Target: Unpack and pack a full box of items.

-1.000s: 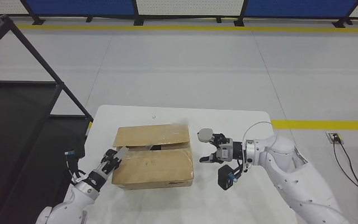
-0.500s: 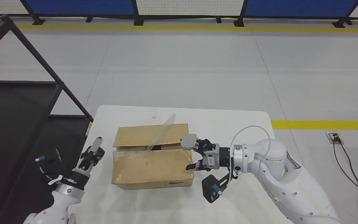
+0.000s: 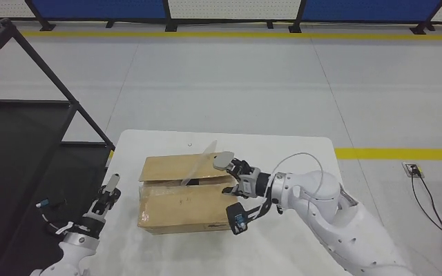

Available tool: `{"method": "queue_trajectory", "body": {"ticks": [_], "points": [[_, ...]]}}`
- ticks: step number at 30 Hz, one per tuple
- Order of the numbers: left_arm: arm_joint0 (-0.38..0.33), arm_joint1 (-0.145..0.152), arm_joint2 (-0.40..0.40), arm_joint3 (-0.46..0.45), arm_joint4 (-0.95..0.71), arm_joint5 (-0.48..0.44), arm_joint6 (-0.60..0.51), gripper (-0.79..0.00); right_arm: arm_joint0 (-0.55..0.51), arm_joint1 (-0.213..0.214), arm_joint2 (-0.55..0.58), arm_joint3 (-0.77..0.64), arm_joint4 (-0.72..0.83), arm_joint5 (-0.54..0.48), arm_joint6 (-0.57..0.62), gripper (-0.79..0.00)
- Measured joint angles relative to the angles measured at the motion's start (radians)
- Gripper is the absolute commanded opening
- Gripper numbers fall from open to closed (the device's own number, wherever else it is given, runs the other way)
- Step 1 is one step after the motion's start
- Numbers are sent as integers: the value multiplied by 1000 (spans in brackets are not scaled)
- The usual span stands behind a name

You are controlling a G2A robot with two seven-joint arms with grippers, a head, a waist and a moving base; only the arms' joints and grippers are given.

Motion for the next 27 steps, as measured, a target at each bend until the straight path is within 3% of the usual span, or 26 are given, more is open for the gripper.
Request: {"method": "queue_trajectory", "body": {"ticks": [4,8,20,27], "points": [[26,-3,-27,5,-33,-19,39,0,129,-67,-110,77,69,-8,200,0],[39,-4,-45,19,-57,-34,28,0,250,-118,-194,179,151,-48,228,0],[21,-3,-39,50,-19,-35,-17,0,204,-121,-184,184,170,-3,236,0],[25,-4,-18,13,48,-40,-10,0,285,-206,-277,324,250,115,295,0]]}}
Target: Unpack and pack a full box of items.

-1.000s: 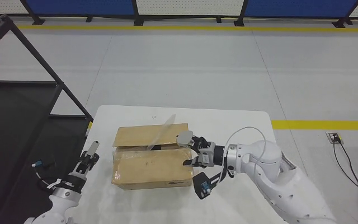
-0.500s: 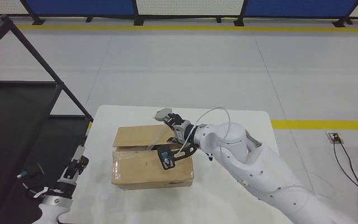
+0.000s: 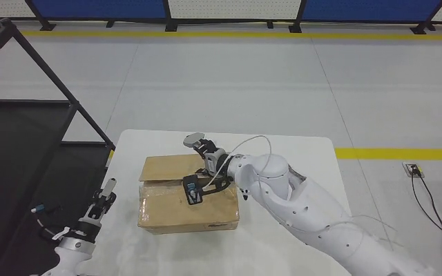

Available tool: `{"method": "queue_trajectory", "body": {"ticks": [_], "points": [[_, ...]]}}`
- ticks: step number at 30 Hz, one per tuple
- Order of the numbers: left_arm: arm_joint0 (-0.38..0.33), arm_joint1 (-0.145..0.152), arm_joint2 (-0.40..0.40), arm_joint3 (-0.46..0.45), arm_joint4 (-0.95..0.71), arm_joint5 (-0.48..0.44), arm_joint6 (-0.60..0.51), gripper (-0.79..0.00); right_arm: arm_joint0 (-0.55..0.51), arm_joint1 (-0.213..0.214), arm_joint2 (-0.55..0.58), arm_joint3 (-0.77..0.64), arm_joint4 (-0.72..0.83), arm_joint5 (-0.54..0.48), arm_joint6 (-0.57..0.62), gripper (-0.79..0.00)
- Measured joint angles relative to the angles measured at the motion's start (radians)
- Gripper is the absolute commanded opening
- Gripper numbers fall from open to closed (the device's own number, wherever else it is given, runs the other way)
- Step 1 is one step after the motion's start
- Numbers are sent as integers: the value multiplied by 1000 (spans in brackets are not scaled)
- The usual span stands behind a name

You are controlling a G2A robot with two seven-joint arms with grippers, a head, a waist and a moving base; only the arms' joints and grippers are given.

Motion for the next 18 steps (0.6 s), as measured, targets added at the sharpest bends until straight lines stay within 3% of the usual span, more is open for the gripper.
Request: {"method": "queue_trajectory", "body": {"ticks": [5,13,18], "points": [[22,-3,13,-15,26,-3,19,0,77,-75,-72,121,14,111,14,0],[46,-5,-7,-23,11,-7,29,0,198,-179,-160,340,52,-3,-27,0],[41,-6,-10,-27,9,-1,23,0,215,-199,-164,373,39,-24,-52,0]]}}
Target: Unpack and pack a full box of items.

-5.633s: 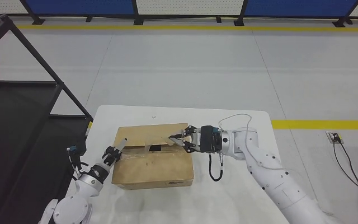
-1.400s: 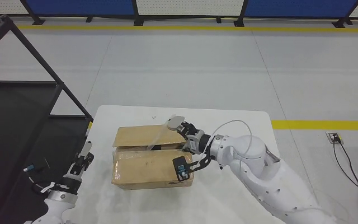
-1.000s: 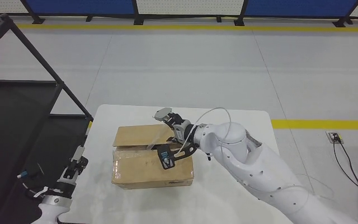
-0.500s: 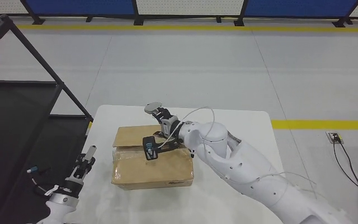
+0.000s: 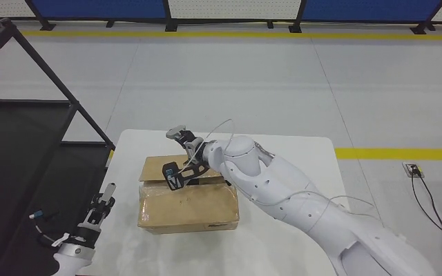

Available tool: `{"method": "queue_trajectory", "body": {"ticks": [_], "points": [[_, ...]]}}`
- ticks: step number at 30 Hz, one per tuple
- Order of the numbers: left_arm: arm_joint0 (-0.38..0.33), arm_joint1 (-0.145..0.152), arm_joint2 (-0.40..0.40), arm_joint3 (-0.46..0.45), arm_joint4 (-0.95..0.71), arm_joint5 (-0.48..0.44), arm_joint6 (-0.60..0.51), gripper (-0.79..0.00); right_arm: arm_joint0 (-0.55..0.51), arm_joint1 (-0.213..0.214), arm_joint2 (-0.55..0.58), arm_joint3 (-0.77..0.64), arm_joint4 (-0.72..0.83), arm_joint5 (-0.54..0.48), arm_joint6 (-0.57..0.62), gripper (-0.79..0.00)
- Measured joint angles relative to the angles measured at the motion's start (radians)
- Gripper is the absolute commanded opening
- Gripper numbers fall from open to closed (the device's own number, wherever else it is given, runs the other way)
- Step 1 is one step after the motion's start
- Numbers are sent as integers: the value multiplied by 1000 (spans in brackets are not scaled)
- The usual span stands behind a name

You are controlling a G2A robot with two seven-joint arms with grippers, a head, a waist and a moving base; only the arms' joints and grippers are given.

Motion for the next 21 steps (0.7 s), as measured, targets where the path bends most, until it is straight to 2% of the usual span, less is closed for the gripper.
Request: {"method": "queue_trajectory", "body": {"ticks": [9,21], "points": [[-32,0,16,-8,22,16,-20,0,-41,45,51,-89,-62,-136,-16,0],[-55,-1,25,-4,39,30,-30,0,-188,147,192,-352,-184,-286,59,0]]}}
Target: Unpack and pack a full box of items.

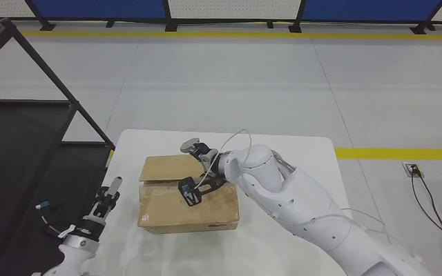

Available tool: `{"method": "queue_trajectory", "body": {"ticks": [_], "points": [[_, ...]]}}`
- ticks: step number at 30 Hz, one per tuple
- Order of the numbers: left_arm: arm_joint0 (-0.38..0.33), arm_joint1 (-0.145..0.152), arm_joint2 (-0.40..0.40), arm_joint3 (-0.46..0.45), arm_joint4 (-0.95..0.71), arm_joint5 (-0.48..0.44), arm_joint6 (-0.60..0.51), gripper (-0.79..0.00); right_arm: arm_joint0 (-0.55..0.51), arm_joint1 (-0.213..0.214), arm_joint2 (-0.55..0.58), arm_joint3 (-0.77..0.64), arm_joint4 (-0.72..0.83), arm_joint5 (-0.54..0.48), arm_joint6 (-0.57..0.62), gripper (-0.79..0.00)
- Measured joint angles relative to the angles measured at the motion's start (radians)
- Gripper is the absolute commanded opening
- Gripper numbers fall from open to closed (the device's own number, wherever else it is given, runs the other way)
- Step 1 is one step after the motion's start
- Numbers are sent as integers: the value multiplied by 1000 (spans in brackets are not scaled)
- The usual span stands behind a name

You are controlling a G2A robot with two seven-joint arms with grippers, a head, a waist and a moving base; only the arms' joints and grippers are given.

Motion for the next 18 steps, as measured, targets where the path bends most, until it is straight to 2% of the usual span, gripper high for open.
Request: {"method": "queue_trajectory", "body": {"ticks": [4,9,14,18], "points": [[-8,0,4,4,4,5,-2,0,-55,34,43,-86,-51,-58,-3,0],[-19,-1,14,7,13,10,-4,0,-118,62,99,-163,-95,-27,-5,0],[-25,-2,20,10,17,10,-5,0,-179,77,160,-206,-123,111,9,0],[-26,-3,21,15,16,13,-1,0,-240,85,206,-243,-149,298,1,0]]}}
